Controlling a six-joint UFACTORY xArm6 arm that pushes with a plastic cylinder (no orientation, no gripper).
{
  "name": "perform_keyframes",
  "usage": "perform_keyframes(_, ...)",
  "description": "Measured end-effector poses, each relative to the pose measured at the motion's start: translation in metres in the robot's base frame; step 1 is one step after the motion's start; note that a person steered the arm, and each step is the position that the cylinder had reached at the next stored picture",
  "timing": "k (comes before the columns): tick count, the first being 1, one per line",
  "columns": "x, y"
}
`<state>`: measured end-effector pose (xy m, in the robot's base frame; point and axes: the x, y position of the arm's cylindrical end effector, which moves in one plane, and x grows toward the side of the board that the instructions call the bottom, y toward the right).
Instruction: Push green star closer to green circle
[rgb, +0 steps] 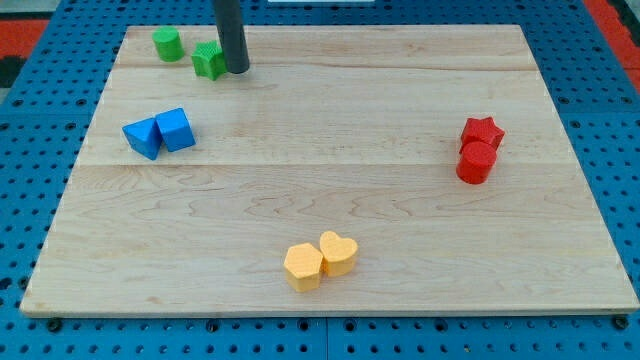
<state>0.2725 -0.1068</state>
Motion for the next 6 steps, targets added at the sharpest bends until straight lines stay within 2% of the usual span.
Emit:
perform_keyframes(2, -0.004, -0.043)
perform_keyframes(6, -0.004, -0.052)
